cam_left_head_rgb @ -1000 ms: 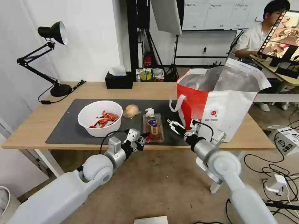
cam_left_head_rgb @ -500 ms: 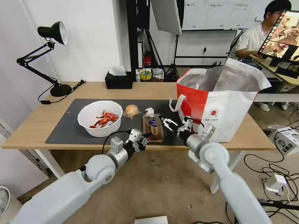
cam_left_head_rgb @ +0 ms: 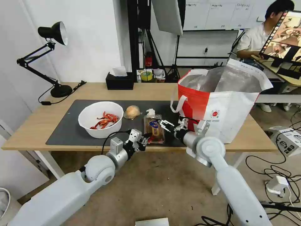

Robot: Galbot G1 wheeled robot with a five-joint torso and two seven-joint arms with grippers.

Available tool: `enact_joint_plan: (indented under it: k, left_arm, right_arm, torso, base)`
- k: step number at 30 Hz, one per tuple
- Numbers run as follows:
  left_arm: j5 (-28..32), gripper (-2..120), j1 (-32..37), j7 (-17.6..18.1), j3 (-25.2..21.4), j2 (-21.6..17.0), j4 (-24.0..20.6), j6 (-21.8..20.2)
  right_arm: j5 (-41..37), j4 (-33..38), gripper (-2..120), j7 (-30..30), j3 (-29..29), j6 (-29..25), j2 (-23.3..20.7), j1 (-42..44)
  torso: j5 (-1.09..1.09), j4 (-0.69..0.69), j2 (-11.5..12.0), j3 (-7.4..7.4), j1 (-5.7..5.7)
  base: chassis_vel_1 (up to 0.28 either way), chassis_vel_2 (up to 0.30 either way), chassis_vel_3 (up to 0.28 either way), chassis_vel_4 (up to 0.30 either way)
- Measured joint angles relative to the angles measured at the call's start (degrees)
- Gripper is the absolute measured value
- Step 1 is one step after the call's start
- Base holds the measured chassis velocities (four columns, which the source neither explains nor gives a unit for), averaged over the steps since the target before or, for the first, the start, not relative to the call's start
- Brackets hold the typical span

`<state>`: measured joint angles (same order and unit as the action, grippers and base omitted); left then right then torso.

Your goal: Pick up the trash from the table and place it into the takeout bag.

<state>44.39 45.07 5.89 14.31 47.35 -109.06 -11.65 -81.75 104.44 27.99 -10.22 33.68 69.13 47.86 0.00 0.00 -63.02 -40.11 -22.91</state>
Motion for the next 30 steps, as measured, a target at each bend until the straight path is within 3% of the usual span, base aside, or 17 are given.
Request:
enact_joint_plan:
  k: [30]
  left_arm:
    - [-0.1,0,-0.7,-0.2,1.0,0.3,0.7,1.1]
  right_arm:
    - [-2.0,-7.6,100,5.8,4.5,3.3,3.7,-8.2]
  torso:
    - [0.00,0.00,0.0,0.00,0.00]
  base:
    - [0.000,0.000,0.000,0.000]
